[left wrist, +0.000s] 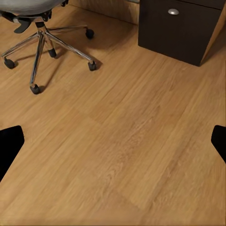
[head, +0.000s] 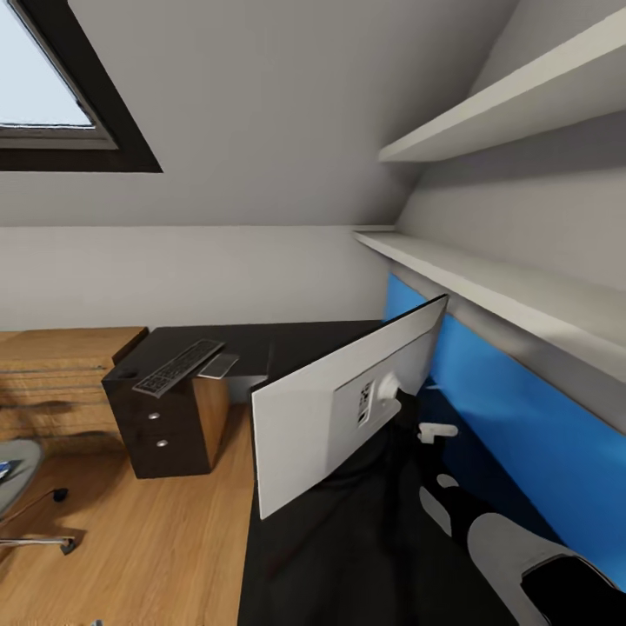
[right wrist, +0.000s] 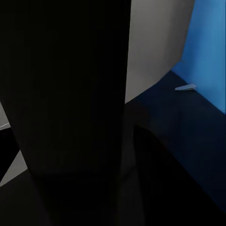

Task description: In the bedroom, organize the workspace by keeping the computer under the desk, ensuring the monitor is on the desk, placing the keyboard on the desk next to the monitor, placing the mouse on the desk next to the keyboard, moving the folder from the swivel chair onto the desk next to the mouse, stacking the notebook on top of the folder with the pen on top of the notebook, and positioning the swivel chair next to the desk.

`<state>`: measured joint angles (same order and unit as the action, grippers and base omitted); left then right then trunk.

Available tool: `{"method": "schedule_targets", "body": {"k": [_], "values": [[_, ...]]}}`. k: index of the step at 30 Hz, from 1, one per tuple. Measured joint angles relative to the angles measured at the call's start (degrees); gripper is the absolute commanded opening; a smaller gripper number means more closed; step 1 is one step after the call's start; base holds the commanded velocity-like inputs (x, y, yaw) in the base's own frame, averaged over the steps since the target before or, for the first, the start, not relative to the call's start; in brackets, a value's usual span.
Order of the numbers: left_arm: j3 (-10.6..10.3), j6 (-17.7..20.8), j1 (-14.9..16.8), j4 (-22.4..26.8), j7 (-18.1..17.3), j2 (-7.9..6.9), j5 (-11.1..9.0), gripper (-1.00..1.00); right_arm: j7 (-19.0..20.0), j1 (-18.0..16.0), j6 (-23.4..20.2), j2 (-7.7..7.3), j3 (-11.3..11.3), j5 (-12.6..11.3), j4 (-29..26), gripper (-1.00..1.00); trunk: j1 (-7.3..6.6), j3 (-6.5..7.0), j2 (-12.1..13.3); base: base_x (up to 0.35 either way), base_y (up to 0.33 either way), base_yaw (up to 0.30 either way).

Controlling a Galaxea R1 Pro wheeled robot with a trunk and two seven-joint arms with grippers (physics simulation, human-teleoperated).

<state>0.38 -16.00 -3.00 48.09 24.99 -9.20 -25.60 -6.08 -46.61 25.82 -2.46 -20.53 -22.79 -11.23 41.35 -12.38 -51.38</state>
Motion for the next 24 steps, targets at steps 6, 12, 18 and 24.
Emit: {"method": "schedule_targets", "body": {"k": [6,12,18,24], "values": [[0.0,0.0,0.0,0.0,0.0,0.00,0.0,1.00,0.0,0.0,0.0,0.36,0.1,0.0,0.0,-1.00,-0.02,-0.05,0.0,0.167,0.000,0.039],[0.0,0.0,0.0,0.0,0.0,-0.01,0.0,1.00,0.1,0.1,-0.2,1.44,-0.2,0.5,-0.3,-1.00,-0.01,-0.06,0.0,0.186,0.000,0.005],[0.0,-0.2,0.0,0.1,0.0,0.00,0.1,1.00,0.1,0.1,-0.2,1.44,0.0,0.6,-0.4,-1.00,0.00,-0.06,0.0,0.020,0.000,0.000],[0.0,-0.2,0.0,0.1,0.0,0.00,0.1,1.00,0.2,0.1,-0.3,1.47,0.0,0.8,-0.4,-1.00,-0.02,-0.06,0.0,0.121,-0.030,0.000]]}}
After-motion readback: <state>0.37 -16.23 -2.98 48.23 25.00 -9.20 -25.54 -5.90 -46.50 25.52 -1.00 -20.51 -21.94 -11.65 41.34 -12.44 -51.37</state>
